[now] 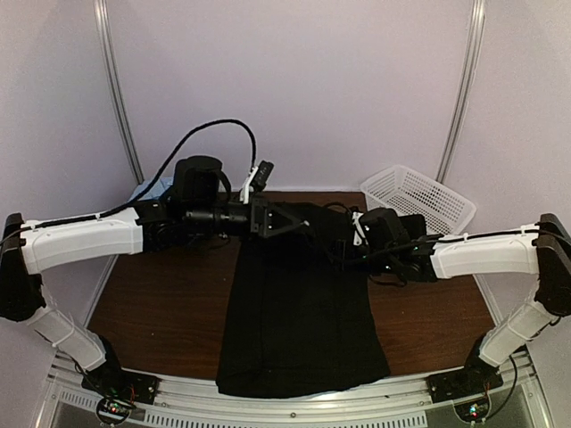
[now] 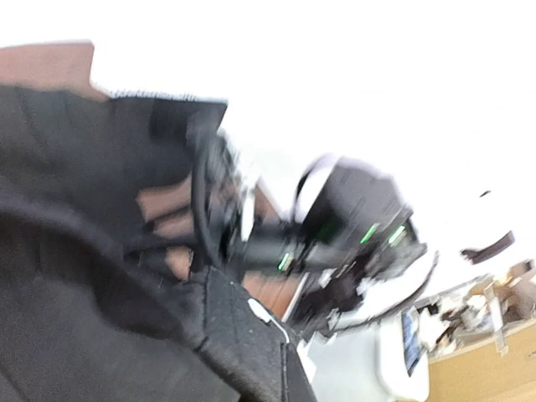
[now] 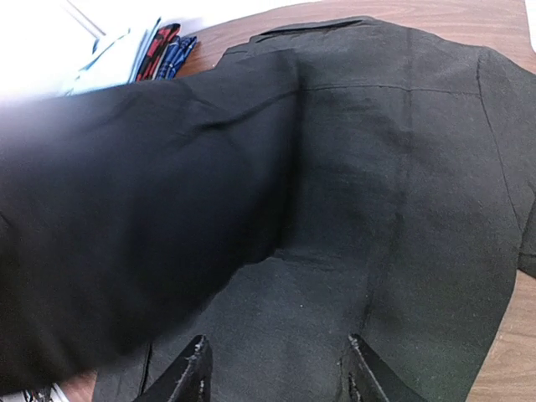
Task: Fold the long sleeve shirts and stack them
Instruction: Fold the sleeve of the 1/3-folded shirt.
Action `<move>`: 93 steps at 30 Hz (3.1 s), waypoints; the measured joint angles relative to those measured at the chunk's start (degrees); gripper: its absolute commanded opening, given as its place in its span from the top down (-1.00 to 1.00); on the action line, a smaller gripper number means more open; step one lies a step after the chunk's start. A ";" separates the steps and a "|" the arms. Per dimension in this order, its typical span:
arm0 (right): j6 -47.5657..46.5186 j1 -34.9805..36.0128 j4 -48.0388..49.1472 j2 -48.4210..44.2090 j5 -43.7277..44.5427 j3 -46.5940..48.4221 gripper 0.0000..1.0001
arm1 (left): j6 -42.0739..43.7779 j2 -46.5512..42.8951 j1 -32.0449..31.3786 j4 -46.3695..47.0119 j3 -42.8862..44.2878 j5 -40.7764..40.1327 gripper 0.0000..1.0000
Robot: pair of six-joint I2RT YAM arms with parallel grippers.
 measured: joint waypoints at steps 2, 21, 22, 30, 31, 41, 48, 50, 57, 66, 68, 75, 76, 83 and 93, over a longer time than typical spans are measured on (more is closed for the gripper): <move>1.14 0.00 1.42 -0.61 0.42 -1.55 -0.10 | -2.38 -0.48 1.86 3.67 0.42 1.07 1.00; 0.79 4.79 21.09 8.76 4.31 -3.69 -0.42 | -9.49 0.24 7.50 12.57 3.54 4.66 1.00; -0.20 5.51 22.62 9.64 5.33 -3.54 -0.41 | -9.55 0.55 7.72 12.61 3.80 4.76 1.00; -6.49 8.90 32.92 16.13 12.94 -1.03 -0.35 | -10.38 1.90 8.22 13.42 4.33 5.70 1.00; -6.71 8.96 33.73 16.57 13.64 -1.03 -0.35 | -10.40 1.92 8.24 13.60 4.33 5.73 1.00; -7.63 9.44 36.57 22.16 19.50 2.71 -0.10 | -10.54 2.01 8.83 14.27 4.96 6.56 1.00; -7.43 9.44 36.33 23.32 22.25 3.04 0.63 | -10.49 2.01 8.94 14.25 4.96 7.65 1.00; -7.30 9.44 36.02 23.32 23.17 3.04 0.77 | -10.45 2.01 8.96 14.25 4.96 7.80 1.00; -5.18 9.40 36.13 23.28 24.61 1.60 0.99 | -10.32 1.31 9.05 14.43 3.54 7.89 1.00; -0.85 9.33 36.52 20.37 23.50 -5.79 0.57 | -9.94 -3.08 9.05 15.13 -4.35 8.66 1.00; 0.39 9.33 36.44 18.10 22.45 -7.76 0.40 | -10.43 -5.77 9.05 15.89 -9.60 8.72 1.00; 3.54 9.27 34.80 13.00 15.37 -9.14 0.05 | -10.99 -14.01 8.81 8.68 -25.57 5.95 1.00; 3.76 9.27 33.75 12.98 14.21 -8.61 0.03 | -10.99 -14.69 8.72 7.19 -27.43 5.31 1.00; 3.52 8.79 24.26 13.00 8.00 -0.66 -0.06 | -11.02 -15.91 7.78 -2.49 -36.15 3.58 1.00; 3.76 5.66 13.86 12.98 1.44 5.44 0.03 | -12.50 -17.62 5.11 -5.64 -36.17 5.46 1.00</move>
